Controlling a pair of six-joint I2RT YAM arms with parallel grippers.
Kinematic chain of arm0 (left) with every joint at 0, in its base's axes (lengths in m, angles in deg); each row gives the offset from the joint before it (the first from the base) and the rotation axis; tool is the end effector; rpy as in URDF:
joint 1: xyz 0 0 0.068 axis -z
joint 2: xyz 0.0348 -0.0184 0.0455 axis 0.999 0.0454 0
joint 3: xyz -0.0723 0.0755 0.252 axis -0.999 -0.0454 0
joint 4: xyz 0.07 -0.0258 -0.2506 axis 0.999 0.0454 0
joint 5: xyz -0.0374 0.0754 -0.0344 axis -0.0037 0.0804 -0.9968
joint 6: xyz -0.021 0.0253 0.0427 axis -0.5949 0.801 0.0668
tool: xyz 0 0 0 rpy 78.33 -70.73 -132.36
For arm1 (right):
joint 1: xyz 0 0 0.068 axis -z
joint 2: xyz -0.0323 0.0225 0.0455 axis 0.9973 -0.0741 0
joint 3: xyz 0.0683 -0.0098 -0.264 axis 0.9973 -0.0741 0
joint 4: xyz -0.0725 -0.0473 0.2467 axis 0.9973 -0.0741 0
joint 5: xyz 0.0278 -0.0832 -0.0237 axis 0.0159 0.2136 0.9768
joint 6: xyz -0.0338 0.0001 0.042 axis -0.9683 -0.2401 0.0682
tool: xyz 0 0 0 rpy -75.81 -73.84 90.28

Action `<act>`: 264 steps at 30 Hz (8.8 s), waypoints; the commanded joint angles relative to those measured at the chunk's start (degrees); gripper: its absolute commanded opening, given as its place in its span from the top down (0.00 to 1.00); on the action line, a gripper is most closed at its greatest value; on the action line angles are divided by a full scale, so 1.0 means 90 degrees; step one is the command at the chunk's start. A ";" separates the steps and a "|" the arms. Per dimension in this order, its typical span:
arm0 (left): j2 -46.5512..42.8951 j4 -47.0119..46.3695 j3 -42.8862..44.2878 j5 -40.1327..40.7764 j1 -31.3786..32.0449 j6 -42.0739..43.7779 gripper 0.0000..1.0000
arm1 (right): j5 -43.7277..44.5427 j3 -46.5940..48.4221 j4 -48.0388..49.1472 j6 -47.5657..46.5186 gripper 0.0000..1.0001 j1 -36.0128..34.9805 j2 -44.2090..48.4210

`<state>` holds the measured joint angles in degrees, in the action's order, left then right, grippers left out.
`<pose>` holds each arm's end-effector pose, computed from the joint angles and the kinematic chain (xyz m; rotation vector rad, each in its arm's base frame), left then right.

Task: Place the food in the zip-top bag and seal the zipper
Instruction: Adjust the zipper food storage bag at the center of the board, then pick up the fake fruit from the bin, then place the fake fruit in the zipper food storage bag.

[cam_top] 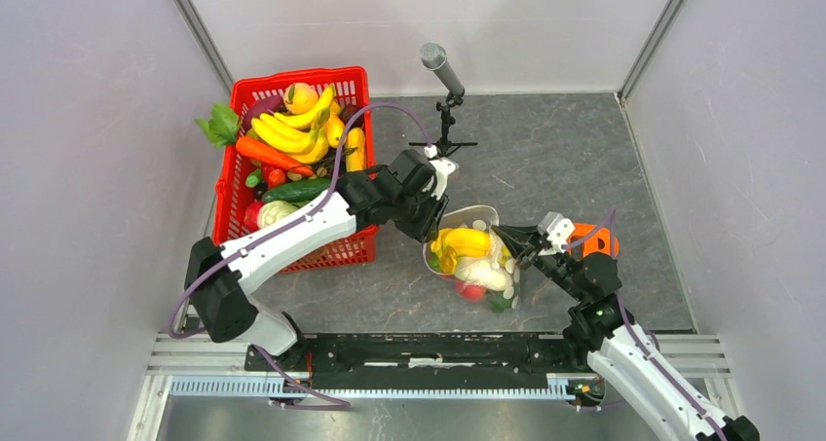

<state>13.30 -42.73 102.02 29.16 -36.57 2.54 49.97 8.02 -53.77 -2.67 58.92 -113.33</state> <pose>0.1987 -0.2485 0.3126 0.8557 2.4413 -0.5512 0.1166 0.0735 0.2238 -0.6238 1.3267 0.6670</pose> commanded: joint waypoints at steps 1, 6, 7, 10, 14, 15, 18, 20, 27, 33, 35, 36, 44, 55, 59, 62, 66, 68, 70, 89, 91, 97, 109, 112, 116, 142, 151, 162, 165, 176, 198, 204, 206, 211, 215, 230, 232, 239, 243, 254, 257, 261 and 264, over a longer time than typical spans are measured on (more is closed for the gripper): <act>0.0038 -0.0337 0.0030 0.0208 0.0024 -0.0275 0.60 | 0.0036 0.0268 0.0151 0.0112 1.00 0.0032 0.0072; 0.0153 -0.0465 0.0033 0.0136 0.0046 -0.0309 0.86 | -0.0024 0.0331 0.0187 0.0205 1.00 0.0032 0.0085; 0.0154 -0.0556 0.0005 0.0084 0.0046 -0.0307 0.92 | -0.0071 0.0379 0.0214 0.0272 1.00 0.0032 0.0062; 0.0129 -0.0688 0.0047 0.0012 0.0046 -0.0304 0.98 | -0.0475 0.0627 0.0329 0.0606 1.00 0.0032 -0.0150; -0.0205 -0.0538 0.0596 0.0245 0.0045 -0.0272 0.98 | -0.1083 0.1642 -0.0225 0.1102 1.00 0.0032 -0.0724; -0.0310 -0.0422 0.0793 0.0313 0.0046 -0.0259 0.98 | -0.1250 0.1969 -0.0377 0.1239 1.00 0.0032 -0.0866; -0.0638 -0.0138 0.1399 0.0812 0.0041 -0.0245 0.98 | -0.1083 0.2927 -0.1392 0.1243 1.00 0.0034 -0.1194; -0.0748 -0.0030 0.1557 0.1130 -0.0018 -0.0237 0.98 | -0.0528 0.3554 -0.2393 0.1061 1.00 0.0032 -0.1485; -0.0377 0.0190 0.1821 0.2095 -0.0666 -0.0455 0.98 | -0.0541 0.4977 -0.5287 -0.0301 1.00 0.0032 -0.2783; 0.0053 0.0494 0.2509 0.2192 -0.0711 -0.0289 0.98 | -0.1309 0.4803 -0.5680 -0.1042 1.00 0.0032 -0.2579; 0.0175 0.0508 0.2579 0.2230 -0.0717 -0.0297 0.98 | -0.0542 0.5108 -0.5797 -0.0796 1.00 0.0035 -0.2730; 0.0217 0.0553 0.2607 0.2354 -0.0745 -0.0285 0.98 | -0.0085 0.5220 -0.5745 -0.0676 1.00 0.0033 -0.2734; 0.0280 0.0375 0.2669 0.1727 -0.1028 -0.0240 0.98 | -0.0188 0.5846 -0.5755 -0.0639 1.00 0.0032 -0.2644; 0.0930 -0.0366 0.2372 0.0989 -0.1130 -0.0153 0.98 | -0.0873 0.4241 -0.3949 0.0532 1.00 0.0032 -0.2732; 0.1011 -0.0388 0.2496 0.0964 -0.1267 -0.0155 0.96 | -0.0961 0.4143 -0.3487 0.0698 1.00 0.0032 -0.2699; 0.1016 -0.0371 0.2549 0.0899 -0.1306 -0.0077 0.72 | -0.0813 0.4137 -0.3370 0.0802 1.00 0.0037 -0.2781; 0.0840 -0.0381 0.2540 0.0756 -0.1329 0.0022 0.32 | -0.0770 0.3871 -0.2664 0.1246 1.00 0.0032 -0.2801; 0.0685 -0.0347 0.2489 0.0743 -0.1331 0.0099 0.21 | -0.0697 0.3789 -0.2501 0.1345 1.00 0.0038 -0.2816; 0.0487 -0.0341 0.2365 0.0719 -0.1326 0.0158 0.11 | -0.0599 0.3759 -0.2476 0.1356 1.00 0.0027 -0.2821; -0.0733 -0.0740 0.1359 0.2365 -0.2178 0.0074 0.02 | -0.0634 0.3611 -0.2304 0.1469 1.00 0.0032 -0.2723; -0.0555 -0.1005 0.1327 0.2567 -0.2269 0.0066 0.03 | -0.0653 0.3626 -0.2303 0.1471 1.00 0.0034 -0.2717; 0.0070 -0.1567 0.1400 0.2581 -0.2624 0.0082 0.08 | -0.0629 0.3580 -0.2337 0.1468 1.00 0.0032 -0.2604; 0.0291 -0.2124 0.0974 0.3860 -0.2890 -0.0033 0.05 | -0.0657 0.3380 -0.2179 0.1573 1.00 0.0032 -0.2613; 0.0338 -0.2115 0.0987 0.4130 -0.2894 0.0068 0.04 | -0.0669 0.3338 -0.2114 0.1593 1.00 0.0037 -0.2621; 0.0350 -0.2458 0.0787 0.4396 -0.2919 0.0242 0.01 | -0.0673 0.3301 -0.2079 0.1607 1.00 0.0032 -0.2643; 0.1379 -0.0589 0.1640 0.4224 -0.3431 -0.0235 0.16 | -0.0778 0.3201 -0.1966 0.1698 1.00 0.0032 -0.2652; 0.1202 -0.0485 0.1371 0.4103 -0.3423 -0.0483 0.12 | -0.0832 0.3183 -0.1961 0.1706 1.00 0.0032 -0.2663; 0.1568 0.0294 0.1833 0.4496 -0.3568 -0.0438 0.05 | -0.0909 0.3192 -0.1957 0.1699 1.00 0.0033 -0.2660; 0.1686 0.0356 0.1923 0.4491 -0.3568 -0.0415 0.10 | -0.0910 0.3185 -0.1949 0.1696 1.00 0.0039 -0.2666; 0.1721 0.0092 0.1933 0.4409 -0.3616 -0.0392 0.43 | -0.0884 0.3162 -0.1955 0.1720 1.00 0.0032 -0.2655; -0.0805 -0.1774 0.0894 0.0270 -0.3597 -0.0471 0.78 | -0.0840 0.3099 -0.1775 0.1871 1.00 0.0032 -0.2660; -0.1452 -0.2005 0.0231 -0.1319 -0.3499 -0.0850 0.78 | -0.0802 0.3055 -0.1644 0.1958 1.00 0.0032 -0.2624; -0.1695 -0.2165 -0.0148 -0.1742 -0.3297 -0.1055 0.78 | -0.0764 0.3065 -0.1609 0.1978 1.00 0.0035 -0.2589; -0.2025 -0.1980 -0.0553 -0.2310 -0.2376 -0.0374 0.78 | -0.0653 0.3026 -0.1488 0.2065 1.00 0.0032 -0.2507; -0.2271 -0.1731 -0.0845 -0.2470 -0.1898 0.0362 0.78 | -0.0616 0.3026 -0.1476 0.2134 1.00 0.0031 -0.2486; -0.1180 -0.3587 -0.1323 -0.1473 -0.0781 0.1822 0.81 | -0.0889 0.3030 -0.1217 0.2330 1.00 0.0033 -0.2424; -0.1112 -0.4046 -0.1392 -0.1618 -0.0729 0.2087 0.80 | -0.1034 0.3054 -0.1184 0.2348 1.00 0.0031 -0.2425; -0.0493 -0.4338 -0.1441 -0.2848 -0.0672 0.3671 0.67 | -0.1161 0.3055 -0.1076 0.2445 1.00 0.0032 -0.2428; -0.0430 -0.5121 -0.1837 -0.2739 -0.0599 0.3971 0.62 | -0.1215 0.3026 -0.0958 0.2540 1.00 0.0034 -0.2449; -0.0700 -0.4405 -0.1479 -0.3684 -0.0589 0.3155 0.11 | -0.0700 0.2941 -0.0937 0.2602 1.00 0.0032 -0.2417; -0.0926 -0.3956 -0.1249 -0.3326 -0.0594 0.3072 0.06 | -0.0448 0.2856 -0.0939 0.2645 1.00 0.0032 -0.2321; -0.1506 -0.4083 -0.1377 -0.2991 -0.0599 0.2988 0.00 | -0.0211 0.2746 -0.0935 0.2675 1.00 0.0033 -0.2222; -0.1907 -0.4182 -0.1504 -0.2574 -0.0599 0.2852 0.00 | -0.0146 0.2716 -0.0938 0.2702 1.00 0.0032 -0.2187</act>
<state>1.85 -79.19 87.57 1.64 -41.99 31.11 45.84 32.55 -66.12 20.87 59.19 -134.38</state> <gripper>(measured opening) 0.994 0.006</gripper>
